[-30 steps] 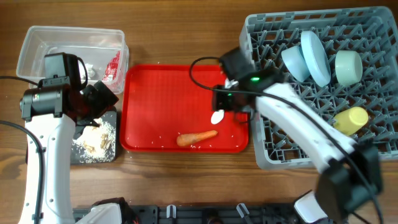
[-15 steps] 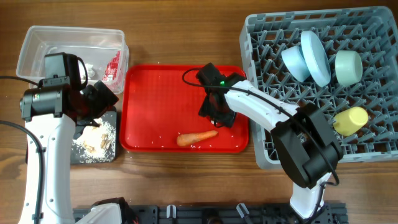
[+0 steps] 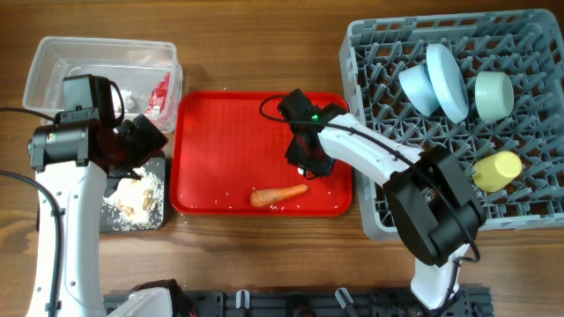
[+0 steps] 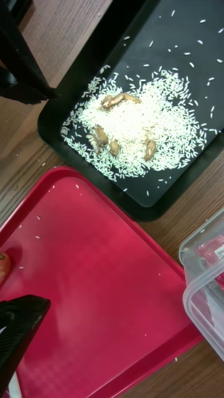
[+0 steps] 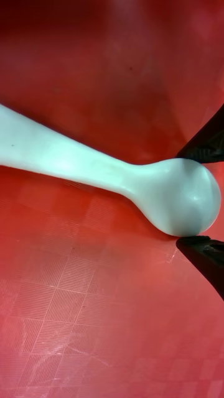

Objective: Sort waste into correct bins and load items into the dishwasher rack
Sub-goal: 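Move the right gripper to the white spoon and grasp it, then carry the white spoon to the rack and insert it upright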

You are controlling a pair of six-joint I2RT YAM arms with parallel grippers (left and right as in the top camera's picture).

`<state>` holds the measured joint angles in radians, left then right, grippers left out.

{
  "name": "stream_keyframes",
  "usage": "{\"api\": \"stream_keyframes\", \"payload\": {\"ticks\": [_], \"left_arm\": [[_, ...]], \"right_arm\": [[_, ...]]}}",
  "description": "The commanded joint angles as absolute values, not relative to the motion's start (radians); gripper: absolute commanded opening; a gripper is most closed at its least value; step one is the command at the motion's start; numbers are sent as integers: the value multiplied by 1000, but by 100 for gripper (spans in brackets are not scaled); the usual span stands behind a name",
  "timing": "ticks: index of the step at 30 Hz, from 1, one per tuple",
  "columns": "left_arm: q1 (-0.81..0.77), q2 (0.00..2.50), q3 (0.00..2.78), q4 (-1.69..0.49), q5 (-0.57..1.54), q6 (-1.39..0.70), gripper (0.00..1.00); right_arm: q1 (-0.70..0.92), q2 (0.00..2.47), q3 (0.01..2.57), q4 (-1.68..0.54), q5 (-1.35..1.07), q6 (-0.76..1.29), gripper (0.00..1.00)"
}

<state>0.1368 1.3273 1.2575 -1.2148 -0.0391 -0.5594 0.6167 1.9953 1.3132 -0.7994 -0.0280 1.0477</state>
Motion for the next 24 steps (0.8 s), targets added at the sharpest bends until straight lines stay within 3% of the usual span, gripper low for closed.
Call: {"api": "stream_keyframes", "payload": {"ticks": [1,6,11,14,24], "left_arm": [[133,1322,1261,-1213,-35,-565,100],[133,1322,1261,-1213,-35,-565,100],[133,1322,1261,-1213,-35,-565,100],[133,1322,1261,-1213,-35,-565,100],[133,1322,1261,-1217,-35,-564,100]], "right_arm": [[618,2024,1314,-797,0,1053,38],[618,2024,1314,-805,-42,989,20],[618,1962,1314,-809,-41,885,19],[618,1904,1314,-807,-42,812,5],[618,1882,1315,-835,-60,745,4]]}}
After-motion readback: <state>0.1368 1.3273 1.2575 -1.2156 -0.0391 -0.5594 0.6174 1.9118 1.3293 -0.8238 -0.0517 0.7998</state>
